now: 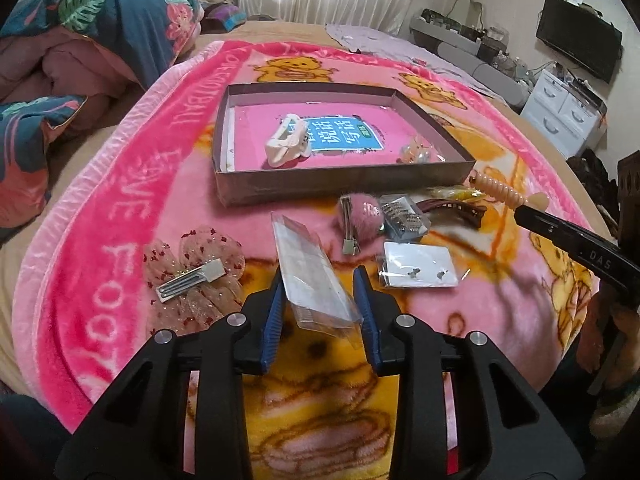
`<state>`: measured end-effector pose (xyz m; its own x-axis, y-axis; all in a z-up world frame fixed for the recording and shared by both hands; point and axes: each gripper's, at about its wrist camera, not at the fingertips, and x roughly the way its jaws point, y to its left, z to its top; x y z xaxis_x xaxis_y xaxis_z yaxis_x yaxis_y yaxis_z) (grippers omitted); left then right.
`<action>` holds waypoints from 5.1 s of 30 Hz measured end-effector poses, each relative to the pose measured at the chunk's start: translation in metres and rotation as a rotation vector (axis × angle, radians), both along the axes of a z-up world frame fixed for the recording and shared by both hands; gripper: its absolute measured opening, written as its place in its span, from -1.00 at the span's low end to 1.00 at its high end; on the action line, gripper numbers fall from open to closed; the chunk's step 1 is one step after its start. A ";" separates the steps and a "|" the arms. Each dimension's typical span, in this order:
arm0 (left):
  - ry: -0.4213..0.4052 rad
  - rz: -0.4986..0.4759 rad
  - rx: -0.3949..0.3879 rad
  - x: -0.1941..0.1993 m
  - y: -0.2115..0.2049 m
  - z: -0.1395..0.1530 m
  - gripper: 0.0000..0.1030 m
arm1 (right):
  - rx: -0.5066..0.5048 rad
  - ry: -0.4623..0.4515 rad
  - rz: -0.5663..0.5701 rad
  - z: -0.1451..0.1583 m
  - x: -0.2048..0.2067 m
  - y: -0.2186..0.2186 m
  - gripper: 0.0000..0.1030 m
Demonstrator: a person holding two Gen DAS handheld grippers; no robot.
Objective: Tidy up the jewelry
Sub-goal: 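Carry the bag and hair tie into the box and open both tools, then withdraw both tools from the box over the remaining accessories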
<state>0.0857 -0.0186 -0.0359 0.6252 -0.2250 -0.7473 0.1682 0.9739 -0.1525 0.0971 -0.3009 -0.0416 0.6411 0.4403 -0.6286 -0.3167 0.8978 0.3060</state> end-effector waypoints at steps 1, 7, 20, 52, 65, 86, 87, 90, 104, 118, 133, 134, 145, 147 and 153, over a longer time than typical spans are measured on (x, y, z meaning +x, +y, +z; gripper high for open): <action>-0.001 0.001 -0.004 0.000 0.001 0.001 -0.52 | 0.003 0.000 0.003 0.000 0.000 0.000 -0.55; -0.022 0.002 -0.024 0.003 0.001 0.011 -0.53 | 0.009 -0.015 0.011 0.004 -0.003 0.002 -0.55; -0.069 -0.027 -0.040 0.026 -0.013 0.042 -0.55 | 0.030 -0.062 -0.019 0.018 -0.006 -0.012 -0.55; -0.119 -0.105 -0.018 0.137 -0.060 0.069 -0.76 | 0.032 -0.196 -0.082 0.081 0.051 -0.014 -0.55; -0.024 -0.067 -0.042 0.174 -0.055 0.021 -0.76 | 0.037 -0.211 -0.105 0.097 0.113 -0.004 -0.55; 0.050 -0.053 -0.079 0.180 -0.044 0.000 -0.74 | -0.094 -0.024 -0.095 0.013 0.146 0.012 -0.54; 0.051 -0.054 -0.077 0.179 -0.043 0.000 -0.74 | -0.102 -0.021 -0.093 0.011 0.147 0.013 -0.55; 0.049 -0.049 -0.060 0.179 -0.041 0.000 -0.72 | -0.128 0.008 -0.084 0.003 0.148 0.017 -0.55; 0.051 0.014 -0.074 0.174 -0.015 0.010 -0.13 | -0.192 0.099 -0.033 -0.021 0.150 0.034 -0.54; 0.033 0.050 -0.094 0.155 0.011 0.037 0.43 | -0.165 0.065 -0.039 -0.004 0.138 0.033 0.00; -0.017 0.061 -0.113 0.128 0.023 0.070 0.80 | -0.110 -0.078 -0.124 0.045 0.097 0.006 0.86; -0.020 0.059 -0.118 0.126 0.023 0.072 0.81 | -0.114 -0.093 -0.131 0.049 0.094 0.005 0.89; -0.096 0.080 -0.135 0.095 0.031 0.100 0.82 | -0.092 -0.202 -0.130 0.085 0.049 0.001 0.91; -0.115 0.082 -0.135 0.088 0.032 0.106 0.82 | -0.091 -0.218 -0.129 0.092 0.042 0.002 0.91; -0.164 0.082 -0.141 0.062 0.033 0.121 0.82 | -0.088 -0.257 -0.120 0.108 0.016 0.007 0.91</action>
